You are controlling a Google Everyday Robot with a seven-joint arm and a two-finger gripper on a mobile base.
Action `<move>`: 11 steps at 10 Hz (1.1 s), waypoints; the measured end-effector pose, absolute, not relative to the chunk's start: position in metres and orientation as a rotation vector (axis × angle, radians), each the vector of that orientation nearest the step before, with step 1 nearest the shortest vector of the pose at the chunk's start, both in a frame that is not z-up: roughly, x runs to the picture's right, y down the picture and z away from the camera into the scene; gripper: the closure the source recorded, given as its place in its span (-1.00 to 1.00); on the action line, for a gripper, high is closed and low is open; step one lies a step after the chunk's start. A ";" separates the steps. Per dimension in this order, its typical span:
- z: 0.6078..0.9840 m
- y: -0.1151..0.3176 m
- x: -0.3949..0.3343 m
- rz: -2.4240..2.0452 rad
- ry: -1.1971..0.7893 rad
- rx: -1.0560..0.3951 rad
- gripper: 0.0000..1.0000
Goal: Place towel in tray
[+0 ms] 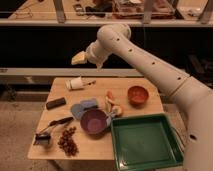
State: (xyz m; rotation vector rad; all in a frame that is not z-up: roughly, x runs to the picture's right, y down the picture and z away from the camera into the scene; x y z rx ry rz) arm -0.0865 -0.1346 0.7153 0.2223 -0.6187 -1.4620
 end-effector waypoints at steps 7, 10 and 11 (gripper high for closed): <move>0.705 -0.133 -0.064 -1.508 -0.450 0.042 -0.60; 0.686 -0.115 -0.023 -1.537 -0.307 -0.173 -0.60; 0.683 -0.107 -0.010 -1.530 -0.301 -0.215 -0.60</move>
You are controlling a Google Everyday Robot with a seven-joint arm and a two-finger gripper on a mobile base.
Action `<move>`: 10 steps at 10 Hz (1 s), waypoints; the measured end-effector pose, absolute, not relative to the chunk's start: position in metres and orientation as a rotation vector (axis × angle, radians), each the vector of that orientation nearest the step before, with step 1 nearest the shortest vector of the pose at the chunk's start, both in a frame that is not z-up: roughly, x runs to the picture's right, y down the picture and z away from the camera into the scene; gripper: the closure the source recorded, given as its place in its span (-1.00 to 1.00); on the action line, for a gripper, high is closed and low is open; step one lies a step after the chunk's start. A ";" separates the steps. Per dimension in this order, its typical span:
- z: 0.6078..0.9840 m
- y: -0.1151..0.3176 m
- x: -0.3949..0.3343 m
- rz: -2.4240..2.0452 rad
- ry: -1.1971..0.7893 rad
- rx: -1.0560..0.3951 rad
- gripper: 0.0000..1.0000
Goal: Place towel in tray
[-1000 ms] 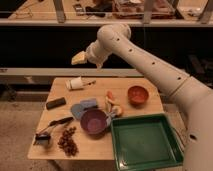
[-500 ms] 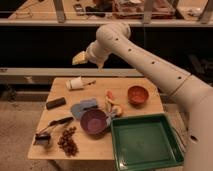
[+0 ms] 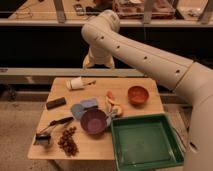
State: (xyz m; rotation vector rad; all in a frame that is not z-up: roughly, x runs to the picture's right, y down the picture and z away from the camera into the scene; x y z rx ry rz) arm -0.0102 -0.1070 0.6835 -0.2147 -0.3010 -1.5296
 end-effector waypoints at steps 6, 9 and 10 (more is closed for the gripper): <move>0.711 0.001 0.067 -1.341 -0.503 -0.313 -0.60; 0.710 0.003 0.065 -1.337 -0.508 -0.312 -0.60; 0.710 0.004 0.067 -1.335 -0.508 -0.313 -0.60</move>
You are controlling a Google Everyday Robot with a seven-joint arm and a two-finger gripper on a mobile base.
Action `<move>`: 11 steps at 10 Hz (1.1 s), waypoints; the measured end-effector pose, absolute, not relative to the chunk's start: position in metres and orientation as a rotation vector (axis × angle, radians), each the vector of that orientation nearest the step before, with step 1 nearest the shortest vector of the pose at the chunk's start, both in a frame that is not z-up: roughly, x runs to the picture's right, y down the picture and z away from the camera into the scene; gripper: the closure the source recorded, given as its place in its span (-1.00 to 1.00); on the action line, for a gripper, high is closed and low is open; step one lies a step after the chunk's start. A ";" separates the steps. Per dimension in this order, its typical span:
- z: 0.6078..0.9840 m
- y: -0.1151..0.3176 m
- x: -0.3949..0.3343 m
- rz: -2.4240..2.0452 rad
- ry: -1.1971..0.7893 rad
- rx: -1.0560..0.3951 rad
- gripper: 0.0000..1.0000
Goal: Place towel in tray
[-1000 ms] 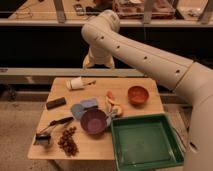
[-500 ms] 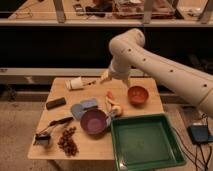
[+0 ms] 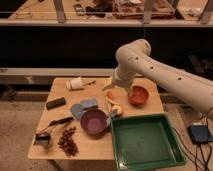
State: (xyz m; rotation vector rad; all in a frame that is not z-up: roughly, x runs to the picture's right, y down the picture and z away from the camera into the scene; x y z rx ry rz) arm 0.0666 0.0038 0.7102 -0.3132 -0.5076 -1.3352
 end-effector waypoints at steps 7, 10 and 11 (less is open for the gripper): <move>0.701 0.044 0.067 -1.377 -0.409 -0.363 -0.60; 0.694 0.098 0.074 -1.378 -0.389 -0.353 -0.60; 0.700 0.112 0.078 -1.356 -0.430 -0.347 -0.60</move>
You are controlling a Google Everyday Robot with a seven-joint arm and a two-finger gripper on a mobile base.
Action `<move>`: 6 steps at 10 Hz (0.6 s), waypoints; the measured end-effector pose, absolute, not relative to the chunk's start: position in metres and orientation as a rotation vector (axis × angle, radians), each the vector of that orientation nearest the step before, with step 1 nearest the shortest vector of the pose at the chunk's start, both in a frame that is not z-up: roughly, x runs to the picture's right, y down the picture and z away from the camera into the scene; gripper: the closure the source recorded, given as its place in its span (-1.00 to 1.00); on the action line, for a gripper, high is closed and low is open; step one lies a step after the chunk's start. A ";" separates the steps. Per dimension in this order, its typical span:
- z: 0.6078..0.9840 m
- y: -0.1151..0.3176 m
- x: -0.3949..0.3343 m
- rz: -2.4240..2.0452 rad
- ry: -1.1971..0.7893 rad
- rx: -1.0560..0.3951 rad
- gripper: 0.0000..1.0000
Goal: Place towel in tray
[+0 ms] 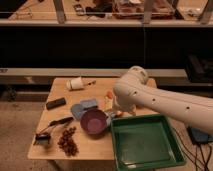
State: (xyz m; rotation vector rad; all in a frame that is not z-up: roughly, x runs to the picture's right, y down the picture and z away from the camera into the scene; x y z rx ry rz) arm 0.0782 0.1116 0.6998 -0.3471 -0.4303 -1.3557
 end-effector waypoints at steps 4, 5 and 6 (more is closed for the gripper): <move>0.740 0.116 0.072 -1.324 -0.550 -0.339 -0.60; 0.746 0.112 0.063 -1.339 -0.558 -0.336 -0.60; 0.750 0.110 0.056 -1.350 -0.566 -0.334 -0.60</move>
